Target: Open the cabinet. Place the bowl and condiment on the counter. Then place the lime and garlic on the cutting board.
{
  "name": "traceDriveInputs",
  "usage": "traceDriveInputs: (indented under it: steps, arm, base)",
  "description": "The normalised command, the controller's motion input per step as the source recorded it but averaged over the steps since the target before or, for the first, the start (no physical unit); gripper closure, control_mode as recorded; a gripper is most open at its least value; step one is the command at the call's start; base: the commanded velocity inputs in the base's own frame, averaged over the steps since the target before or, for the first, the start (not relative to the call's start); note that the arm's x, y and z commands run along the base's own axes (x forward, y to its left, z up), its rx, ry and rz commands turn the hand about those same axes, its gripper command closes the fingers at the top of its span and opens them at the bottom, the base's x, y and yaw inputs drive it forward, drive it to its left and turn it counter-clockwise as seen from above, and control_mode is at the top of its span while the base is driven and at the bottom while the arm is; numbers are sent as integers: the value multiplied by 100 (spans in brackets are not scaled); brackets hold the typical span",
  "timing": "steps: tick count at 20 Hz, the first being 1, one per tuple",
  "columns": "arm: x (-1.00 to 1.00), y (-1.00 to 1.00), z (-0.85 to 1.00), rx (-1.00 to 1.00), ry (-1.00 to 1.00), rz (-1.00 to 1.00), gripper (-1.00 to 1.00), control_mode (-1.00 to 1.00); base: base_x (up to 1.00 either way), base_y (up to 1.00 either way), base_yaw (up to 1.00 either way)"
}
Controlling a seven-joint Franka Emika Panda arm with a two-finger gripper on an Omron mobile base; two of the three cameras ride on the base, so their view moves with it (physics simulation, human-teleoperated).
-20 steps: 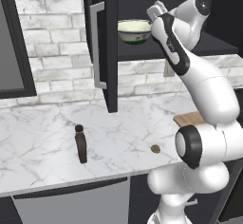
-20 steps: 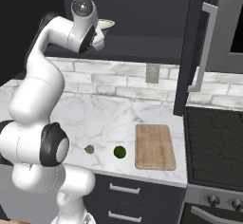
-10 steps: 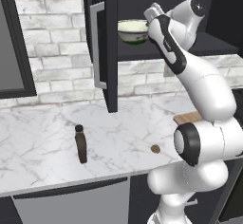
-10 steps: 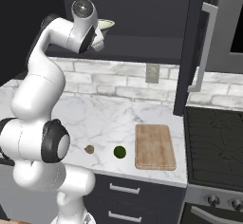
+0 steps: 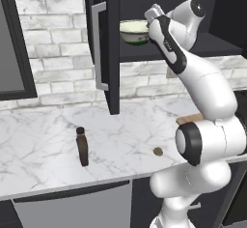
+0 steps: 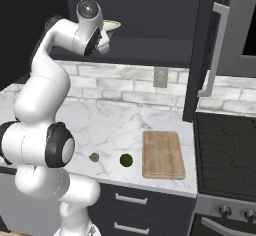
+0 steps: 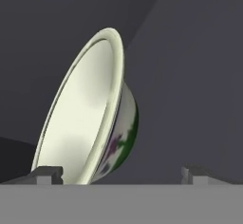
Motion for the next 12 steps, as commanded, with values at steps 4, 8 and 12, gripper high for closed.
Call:
traceDriveInputs:
  steps: [4, 8, 12]
  arm:
    - [14, 6, -1, 0, 3, 0, -100, -100]
    - [16, 8, -3, 0, 2, 0, -100, -100]
    - [16, 8, -5, 0, 3, 0, -100, -100]
  base:
    - [0, 0, 0]
    - [0, 0, 0]
    - [0, 0, 0]
